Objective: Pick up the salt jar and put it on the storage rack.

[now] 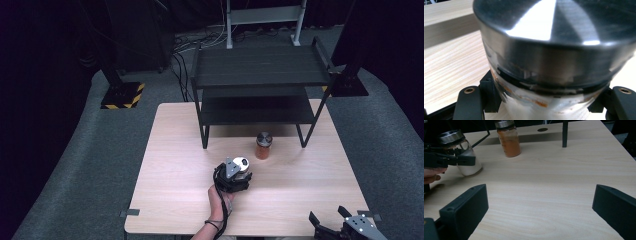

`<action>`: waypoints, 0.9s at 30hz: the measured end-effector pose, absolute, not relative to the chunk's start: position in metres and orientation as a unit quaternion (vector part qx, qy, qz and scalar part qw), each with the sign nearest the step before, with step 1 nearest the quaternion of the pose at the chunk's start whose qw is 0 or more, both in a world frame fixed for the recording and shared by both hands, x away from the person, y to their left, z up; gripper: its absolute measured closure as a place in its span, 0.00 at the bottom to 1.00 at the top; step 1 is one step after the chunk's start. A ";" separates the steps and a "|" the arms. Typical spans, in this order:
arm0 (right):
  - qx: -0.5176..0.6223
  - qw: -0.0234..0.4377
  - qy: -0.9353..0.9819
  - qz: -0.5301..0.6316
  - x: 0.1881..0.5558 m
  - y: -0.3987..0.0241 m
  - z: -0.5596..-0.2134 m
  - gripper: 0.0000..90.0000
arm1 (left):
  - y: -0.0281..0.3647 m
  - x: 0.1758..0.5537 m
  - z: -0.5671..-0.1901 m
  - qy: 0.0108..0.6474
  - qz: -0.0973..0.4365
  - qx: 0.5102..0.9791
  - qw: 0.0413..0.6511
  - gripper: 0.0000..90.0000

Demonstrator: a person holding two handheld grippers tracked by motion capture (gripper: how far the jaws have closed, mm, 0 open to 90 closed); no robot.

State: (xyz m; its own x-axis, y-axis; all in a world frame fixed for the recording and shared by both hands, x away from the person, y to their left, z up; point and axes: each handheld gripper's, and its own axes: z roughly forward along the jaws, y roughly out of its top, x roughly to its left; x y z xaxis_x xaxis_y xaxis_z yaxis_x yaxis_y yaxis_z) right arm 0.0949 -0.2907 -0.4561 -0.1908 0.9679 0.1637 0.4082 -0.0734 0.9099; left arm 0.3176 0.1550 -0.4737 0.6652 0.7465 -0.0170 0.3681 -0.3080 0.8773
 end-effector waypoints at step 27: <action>0.555 0.297 0.620 0.469 0.096 -0.290 -0.454 0.00 | 0.171 0.314 -0.458 0.351 0.216 0.779 0.472 0.35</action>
